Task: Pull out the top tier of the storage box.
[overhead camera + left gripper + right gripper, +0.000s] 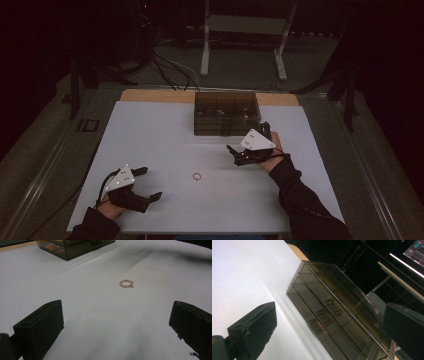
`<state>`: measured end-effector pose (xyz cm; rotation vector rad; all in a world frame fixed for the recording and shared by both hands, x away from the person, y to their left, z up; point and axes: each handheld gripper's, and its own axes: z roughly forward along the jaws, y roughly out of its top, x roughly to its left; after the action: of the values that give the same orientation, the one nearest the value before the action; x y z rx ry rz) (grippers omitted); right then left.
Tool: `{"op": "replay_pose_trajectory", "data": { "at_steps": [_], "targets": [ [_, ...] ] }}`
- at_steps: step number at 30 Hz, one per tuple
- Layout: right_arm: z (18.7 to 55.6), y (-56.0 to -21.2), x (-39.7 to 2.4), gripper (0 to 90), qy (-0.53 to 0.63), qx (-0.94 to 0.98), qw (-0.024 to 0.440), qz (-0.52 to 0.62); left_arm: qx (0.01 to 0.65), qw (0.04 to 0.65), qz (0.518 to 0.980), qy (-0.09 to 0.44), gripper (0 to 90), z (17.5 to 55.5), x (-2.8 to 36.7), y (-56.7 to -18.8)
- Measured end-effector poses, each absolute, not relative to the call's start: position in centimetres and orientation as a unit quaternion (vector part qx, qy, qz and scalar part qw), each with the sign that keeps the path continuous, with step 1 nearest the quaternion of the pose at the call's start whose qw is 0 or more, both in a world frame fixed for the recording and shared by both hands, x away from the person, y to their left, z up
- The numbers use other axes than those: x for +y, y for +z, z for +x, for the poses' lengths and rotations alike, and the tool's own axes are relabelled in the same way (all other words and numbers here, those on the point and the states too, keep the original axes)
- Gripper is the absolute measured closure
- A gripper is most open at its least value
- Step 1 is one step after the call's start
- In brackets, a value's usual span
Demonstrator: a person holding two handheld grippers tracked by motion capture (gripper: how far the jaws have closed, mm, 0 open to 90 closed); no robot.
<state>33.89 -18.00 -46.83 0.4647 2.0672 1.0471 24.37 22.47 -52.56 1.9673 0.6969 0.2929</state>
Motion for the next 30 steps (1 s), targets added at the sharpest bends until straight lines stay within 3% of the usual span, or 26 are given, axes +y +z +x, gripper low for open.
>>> {"op": "replay_pose_trajectory", "data": {
  "at_steps": [5,7,25,30],
  "targets": [
    [34.5,-47.4,-17.4,0.4,0.388,0.817,0.389,0.177,0.285,0.492,0.813,0.122,1.0,24.3,22.4,-52.5],
    [34.7,-47.8,-17.1,5.9,0.379,0.816,0.401,0.174,0.285,0.493,0.813,0.122,1.1,24.4,22.4,-52.5],
    [36.3,-49.7,-15.3,7.0,0.282,0.830,0.462,0.138,0.279,0.498,0.812,0.120,1.0,24.3,22.4,-52.6],
    [36.7,-49.9,-15.1,12.7,0.262,0.828,0.476,0.140,0.278,0.498,0.813,0.120,1.0,24.3,22.4,-52.6]
  ]
}}
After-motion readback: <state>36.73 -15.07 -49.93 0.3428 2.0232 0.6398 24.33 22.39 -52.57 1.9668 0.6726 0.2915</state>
